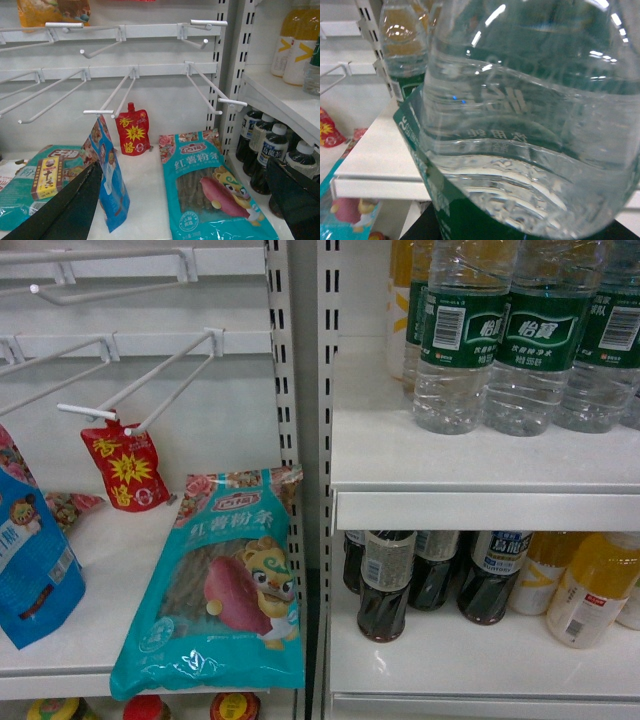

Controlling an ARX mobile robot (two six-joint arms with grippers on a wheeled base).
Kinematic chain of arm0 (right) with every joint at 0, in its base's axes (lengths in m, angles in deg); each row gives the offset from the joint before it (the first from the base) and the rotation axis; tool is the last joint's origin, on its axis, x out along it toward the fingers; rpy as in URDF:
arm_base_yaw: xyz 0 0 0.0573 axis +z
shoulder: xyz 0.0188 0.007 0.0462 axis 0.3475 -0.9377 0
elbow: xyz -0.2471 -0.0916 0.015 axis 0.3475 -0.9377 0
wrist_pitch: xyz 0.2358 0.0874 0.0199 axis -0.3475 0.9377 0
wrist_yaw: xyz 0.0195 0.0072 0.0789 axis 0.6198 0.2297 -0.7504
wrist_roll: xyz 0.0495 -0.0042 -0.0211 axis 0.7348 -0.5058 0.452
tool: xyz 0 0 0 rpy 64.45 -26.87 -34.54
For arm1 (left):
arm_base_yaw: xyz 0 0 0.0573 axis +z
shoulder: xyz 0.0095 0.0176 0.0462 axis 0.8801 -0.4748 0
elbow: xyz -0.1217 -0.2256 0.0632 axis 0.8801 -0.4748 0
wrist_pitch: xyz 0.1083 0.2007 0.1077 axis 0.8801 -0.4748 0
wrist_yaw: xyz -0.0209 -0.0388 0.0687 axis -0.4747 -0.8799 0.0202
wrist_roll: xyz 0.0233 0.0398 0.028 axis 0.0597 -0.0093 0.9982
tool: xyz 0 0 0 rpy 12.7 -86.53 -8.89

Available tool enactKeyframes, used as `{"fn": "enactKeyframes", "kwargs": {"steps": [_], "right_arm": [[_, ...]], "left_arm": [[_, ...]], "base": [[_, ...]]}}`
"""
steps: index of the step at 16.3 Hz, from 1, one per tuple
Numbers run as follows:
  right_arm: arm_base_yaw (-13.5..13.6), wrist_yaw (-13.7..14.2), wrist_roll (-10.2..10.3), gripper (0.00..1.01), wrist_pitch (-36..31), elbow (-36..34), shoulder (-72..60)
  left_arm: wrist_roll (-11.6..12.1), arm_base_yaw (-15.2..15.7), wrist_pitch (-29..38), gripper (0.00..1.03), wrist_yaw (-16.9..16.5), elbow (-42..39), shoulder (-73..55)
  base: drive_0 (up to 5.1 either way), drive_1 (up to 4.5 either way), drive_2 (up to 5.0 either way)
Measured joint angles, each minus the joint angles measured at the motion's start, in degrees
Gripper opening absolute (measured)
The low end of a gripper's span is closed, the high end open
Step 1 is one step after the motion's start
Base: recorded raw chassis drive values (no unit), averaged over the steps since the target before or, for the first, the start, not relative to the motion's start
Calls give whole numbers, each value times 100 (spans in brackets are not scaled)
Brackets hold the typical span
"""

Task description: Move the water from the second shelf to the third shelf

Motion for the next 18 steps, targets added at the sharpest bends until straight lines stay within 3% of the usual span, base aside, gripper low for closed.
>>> {"fn": "enactKeyframes", "kwargs": {"steps": [3, 4, 9, 18], "right_arm": [[-98, -33, -295, 40, -1261, 564, -1552], [-197, 28, -186, 40, -1502, 984, -2570], [-297, 229, 83, 40, -1659, 1687, -3644], [-295, 398, 103, 40, -1685, 2245, -4468]], "left_arm": [[-2, 0, 2, 98, 2, 0, 0], [0, 0, 2, 98, 0, 0, 0], [0, 0, 2, 98, 0, 0, 0], [-2, 0, 2, 98, 0, 0, 0]], "base": [[0, 0, 0], [0, 0, 0], [0, 0, 0], [0, 0, 0]]}}
